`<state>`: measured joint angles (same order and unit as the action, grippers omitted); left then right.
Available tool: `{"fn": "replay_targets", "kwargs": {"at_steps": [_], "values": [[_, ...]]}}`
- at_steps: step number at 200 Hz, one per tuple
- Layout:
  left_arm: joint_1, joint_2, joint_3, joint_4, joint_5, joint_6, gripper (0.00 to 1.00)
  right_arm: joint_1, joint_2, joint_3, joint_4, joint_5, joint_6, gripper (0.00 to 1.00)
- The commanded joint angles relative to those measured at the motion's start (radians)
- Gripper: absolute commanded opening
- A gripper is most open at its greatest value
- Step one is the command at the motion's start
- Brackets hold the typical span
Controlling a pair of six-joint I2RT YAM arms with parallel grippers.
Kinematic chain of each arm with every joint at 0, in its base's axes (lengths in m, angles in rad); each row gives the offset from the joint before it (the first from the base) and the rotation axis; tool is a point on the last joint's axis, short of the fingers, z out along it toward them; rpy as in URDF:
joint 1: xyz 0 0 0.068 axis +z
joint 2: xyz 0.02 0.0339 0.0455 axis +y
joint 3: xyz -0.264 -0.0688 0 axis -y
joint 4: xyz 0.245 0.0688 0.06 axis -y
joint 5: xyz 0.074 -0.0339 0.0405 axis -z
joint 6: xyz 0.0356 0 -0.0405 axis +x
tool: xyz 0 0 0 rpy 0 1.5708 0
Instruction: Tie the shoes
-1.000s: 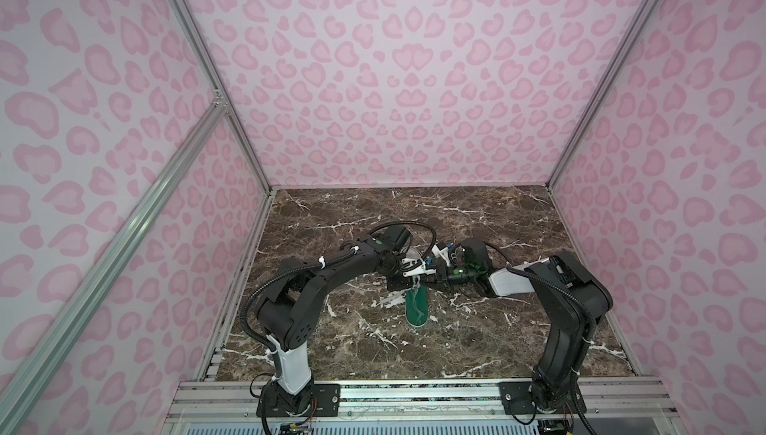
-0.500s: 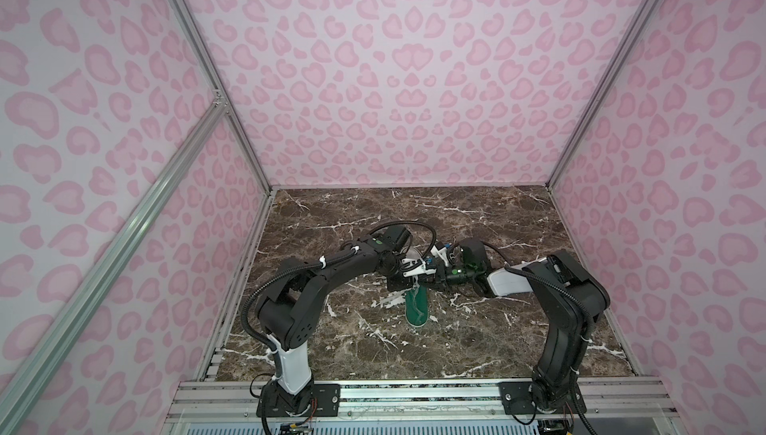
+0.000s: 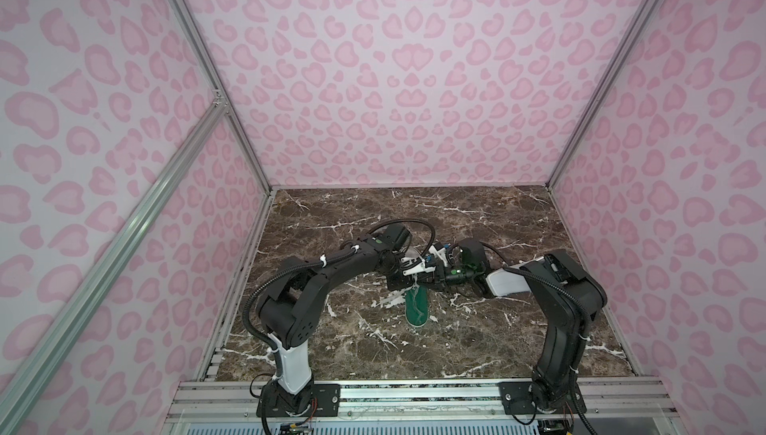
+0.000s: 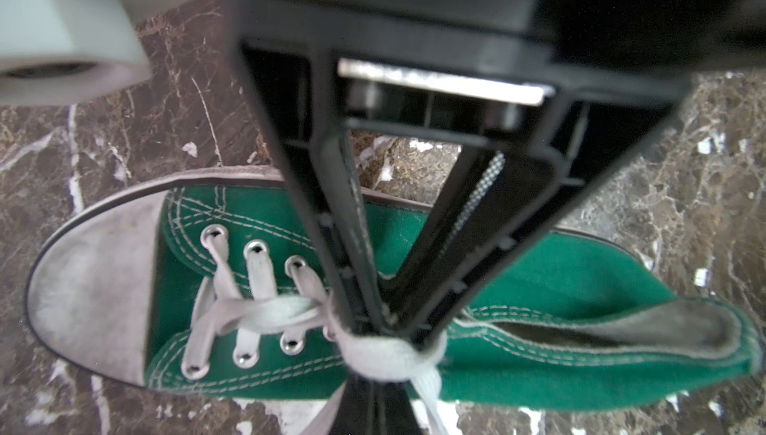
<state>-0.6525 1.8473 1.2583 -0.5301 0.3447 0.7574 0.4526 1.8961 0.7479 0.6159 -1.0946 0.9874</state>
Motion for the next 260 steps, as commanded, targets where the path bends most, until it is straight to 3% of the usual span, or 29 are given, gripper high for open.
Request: {"fn": "replay_targets", "kwargs": {"at_steps": [1,53,175,204,260], "values": [[0.002,-0.002,0.010,0.008,0.027,-0.003,0.03,0.003,0.010,0.003,0.030,-0.010,0.005,0.08],[0.003,-0.019,-0.010,0.015,0.016,0.010,0.06,0.000,0.004,-0.002,0.025,0.000,0.000,0.00],[0.057,-0.078,-0.029,0.037,0.059,-0.017,0.28,-0.011,-0.012,-0.007,-0.021,0.005,-0.038,0.00],[0.096,-0.093,-0.036,0.135,0.132,-0.213,0.39,-0.011,-0.014,-0.006,-0.027,0.006,-0.045,0.00],[0.112,-0.062,-0.013,0.273,0.086,-0.707,0.51,-0.008,-0.023,0.001,-0.066,0.010,-0.074,0.00]]}}
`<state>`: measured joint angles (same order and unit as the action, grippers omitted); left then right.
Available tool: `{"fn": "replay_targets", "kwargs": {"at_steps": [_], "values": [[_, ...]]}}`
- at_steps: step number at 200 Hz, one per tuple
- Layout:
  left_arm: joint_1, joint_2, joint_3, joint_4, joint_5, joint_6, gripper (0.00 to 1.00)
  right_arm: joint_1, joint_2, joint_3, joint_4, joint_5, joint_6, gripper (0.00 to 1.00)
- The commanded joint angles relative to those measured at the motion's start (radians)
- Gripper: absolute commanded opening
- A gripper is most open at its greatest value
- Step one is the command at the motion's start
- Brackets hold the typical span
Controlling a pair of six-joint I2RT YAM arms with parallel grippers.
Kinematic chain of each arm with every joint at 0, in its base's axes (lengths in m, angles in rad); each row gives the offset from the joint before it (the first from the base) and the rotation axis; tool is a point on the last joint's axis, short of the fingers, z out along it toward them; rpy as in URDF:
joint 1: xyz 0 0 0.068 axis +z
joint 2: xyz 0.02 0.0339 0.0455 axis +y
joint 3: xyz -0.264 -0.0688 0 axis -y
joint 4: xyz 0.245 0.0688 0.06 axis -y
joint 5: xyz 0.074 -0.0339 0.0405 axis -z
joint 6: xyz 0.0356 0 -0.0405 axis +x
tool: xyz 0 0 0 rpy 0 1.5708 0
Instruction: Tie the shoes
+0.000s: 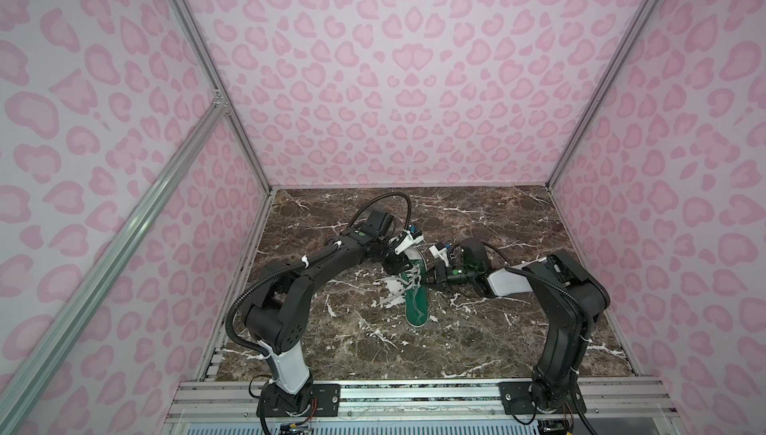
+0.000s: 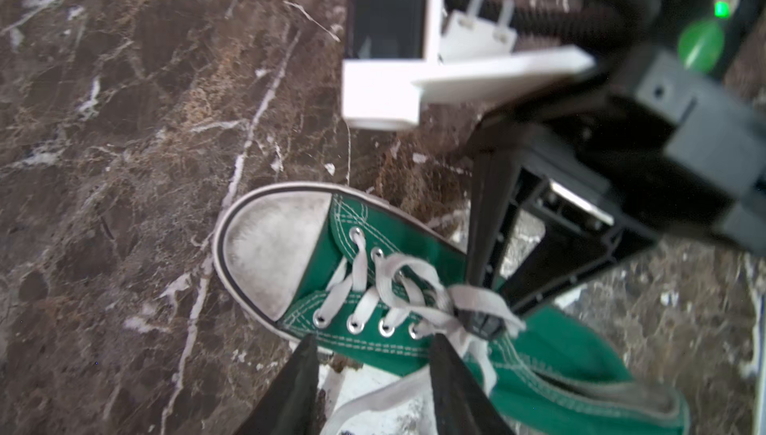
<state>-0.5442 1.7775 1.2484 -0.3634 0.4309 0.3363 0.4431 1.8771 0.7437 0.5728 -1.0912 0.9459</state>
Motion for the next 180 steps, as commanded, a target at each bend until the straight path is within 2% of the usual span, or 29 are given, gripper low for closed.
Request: {"fn": "replay_targets", "kwargs": {"at_steps": [1,19,75,134,180], "values": [[0.003,0.009,-0.004,0.111,-0.002,-0.295,0.51,0.002,-0.004,0.007,-0.024,0.007,-0.033,0.00],[0.007,0.025,-0.004,0.140,0.006,-0.390,0.53,0.005,-0.005,0.014,-0.049,0.008,-0.051,0.00],[-0.003,0.059,-0.003,0.151,0.011,-0.512,0.57,0.008,-0.006,0.021,-0.061,0.011,-0.059,0.00],[-0.028,0.070,-0.015,0.159,0.018,-0.523,0.57,0.012,0.001,0.027,-0.061,0.012,-0.059,0.00],[-0.057,0.102,-0.014,0.164,0.002,-0.525,0.51,0.014,0.001,0.026,-0.060,0.011,-0.059,0.00]]}}
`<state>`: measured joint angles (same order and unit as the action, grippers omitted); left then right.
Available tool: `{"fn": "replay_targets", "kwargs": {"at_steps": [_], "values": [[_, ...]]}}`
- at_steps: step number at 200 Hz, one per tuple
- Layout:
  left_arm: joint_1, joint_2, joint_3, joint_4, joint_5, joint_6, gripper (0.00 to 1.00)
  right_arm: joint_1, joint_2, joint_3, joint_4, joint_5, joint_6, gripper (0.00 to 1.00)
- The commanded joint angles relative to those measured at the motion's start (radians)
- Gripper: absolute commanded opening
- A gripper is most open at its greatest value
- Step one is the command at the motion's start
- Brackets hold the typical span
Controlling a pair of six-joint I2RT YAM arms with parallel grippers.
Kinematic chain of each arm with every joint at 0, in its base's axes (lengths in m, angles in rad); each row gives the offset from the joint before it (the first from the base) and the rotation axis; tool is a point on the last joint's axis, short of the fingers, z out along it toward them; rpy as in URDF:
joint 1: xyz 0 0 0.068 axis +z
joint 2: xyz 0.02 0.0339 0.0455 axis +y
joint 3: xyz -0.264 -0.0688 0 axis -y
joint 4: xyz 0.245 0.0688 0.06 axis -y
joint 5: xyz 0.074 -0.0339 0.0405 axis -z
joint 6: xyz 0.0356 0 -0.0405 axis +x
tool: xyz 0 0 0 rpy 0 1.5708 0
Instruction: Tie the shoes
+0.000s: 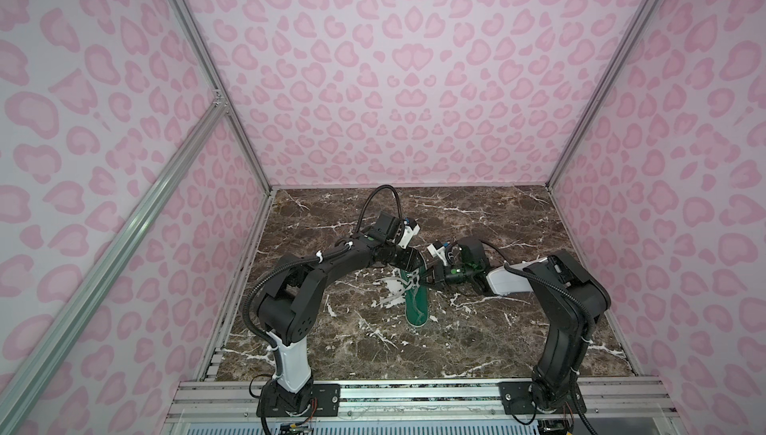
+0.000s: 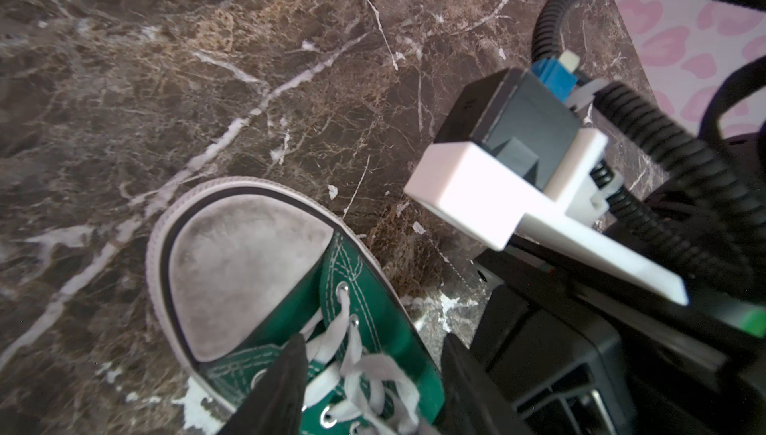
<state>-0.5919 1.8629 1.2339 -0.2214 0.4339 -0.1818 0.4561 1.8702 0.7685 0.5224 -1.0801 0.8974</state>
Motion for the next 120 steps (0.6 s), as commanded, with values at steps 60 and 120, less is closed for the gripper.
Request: {"fn": "replay_targets", "kwargs": {"at_steps": [60,120], "values": [[-0.022,0.023,-0.013,0.018,-0.031,0.003,0.35,0.001,0.006,-0.005,-0.012,-0.001,-0.012,0.00],[-0.021,-0.010,-0.034,0.042,-0.044,-0.004,0.04,0.000,-0.006,-0.008,-0.030,0.001,-0.027,0.00]]}}
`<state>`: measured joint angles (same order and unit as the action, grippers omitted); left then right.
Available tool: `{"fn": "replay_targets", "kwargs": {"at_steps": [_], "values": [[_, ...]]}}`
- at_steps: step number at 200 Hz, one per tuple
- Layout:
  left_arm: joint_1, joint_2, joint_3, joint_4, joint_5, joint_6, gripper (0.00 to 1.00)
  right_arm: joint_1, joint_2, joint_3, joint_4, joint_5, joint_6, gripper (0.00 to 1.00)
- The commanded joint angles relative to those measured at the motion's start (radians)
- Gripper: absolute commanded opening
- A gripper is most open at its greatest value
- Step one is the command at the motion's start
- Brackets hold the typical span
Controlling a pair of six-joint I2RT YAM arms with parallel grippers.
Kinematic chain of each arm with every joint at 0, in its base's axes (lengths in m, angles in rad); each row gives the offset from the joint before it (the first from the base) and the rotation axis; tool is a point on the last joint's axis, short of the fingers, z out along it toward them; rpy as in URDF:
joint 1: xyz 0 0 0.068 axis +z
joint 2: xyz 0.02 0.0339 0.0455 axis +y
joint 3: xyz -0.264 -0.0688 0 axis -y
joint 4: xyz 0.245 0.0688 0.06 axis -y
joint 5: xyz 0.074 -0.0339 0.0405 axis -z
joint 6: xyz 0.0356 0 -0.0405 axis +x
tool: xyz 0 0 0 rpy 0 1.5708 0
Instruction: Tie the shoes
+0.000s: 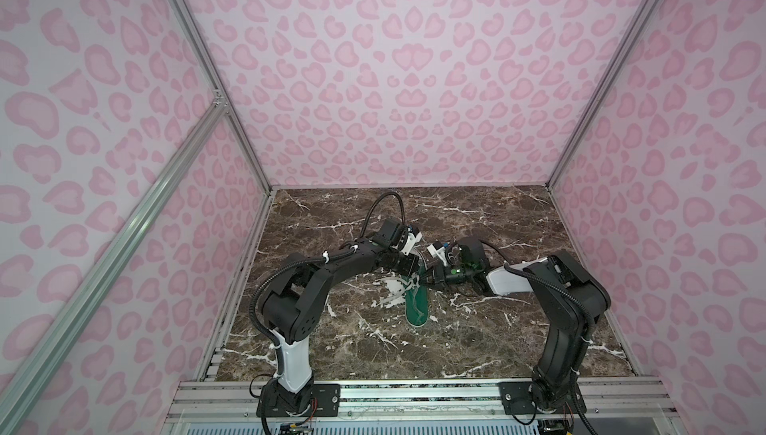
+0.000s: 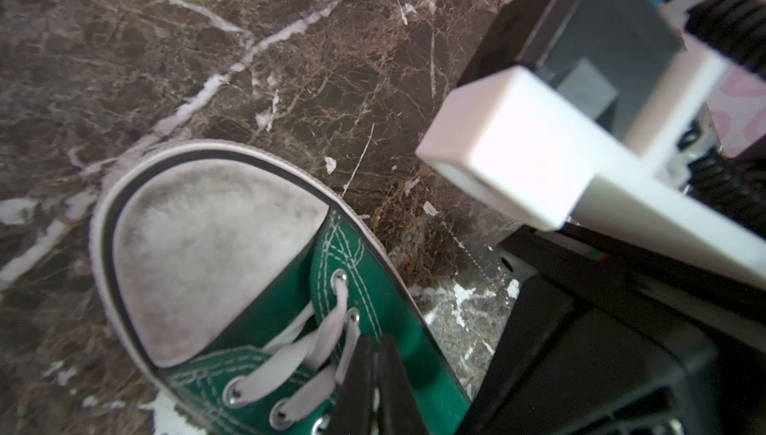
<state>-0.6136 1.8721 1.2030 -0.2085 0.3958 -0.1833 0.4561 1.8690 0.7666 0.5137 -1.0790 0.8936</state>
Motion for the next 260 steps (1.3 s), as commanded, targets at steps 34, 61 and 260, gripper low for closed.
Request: {"fn": "replay_targets", "kwargs": {"at_steps": [34,61,260], "values": [[0.002,-0.031,0.003,0.021,-0.013,0.002,0.03,-0.008,-0.024,-0.017,-0.036,0.001,-0.032,0.00],[0.004,-0.039,-0.002,0.022,-0.015,-0.001,0.03,-0.017,-0.039,-0.020,-0.060,0.001,-0.049,0.00],[0.039,-0.105,-0.027,-0.021,-0.051,0.033,0.04,-0.088,-0.118,-0.076,-0.235,0.003,-0.180,0.00]]}}
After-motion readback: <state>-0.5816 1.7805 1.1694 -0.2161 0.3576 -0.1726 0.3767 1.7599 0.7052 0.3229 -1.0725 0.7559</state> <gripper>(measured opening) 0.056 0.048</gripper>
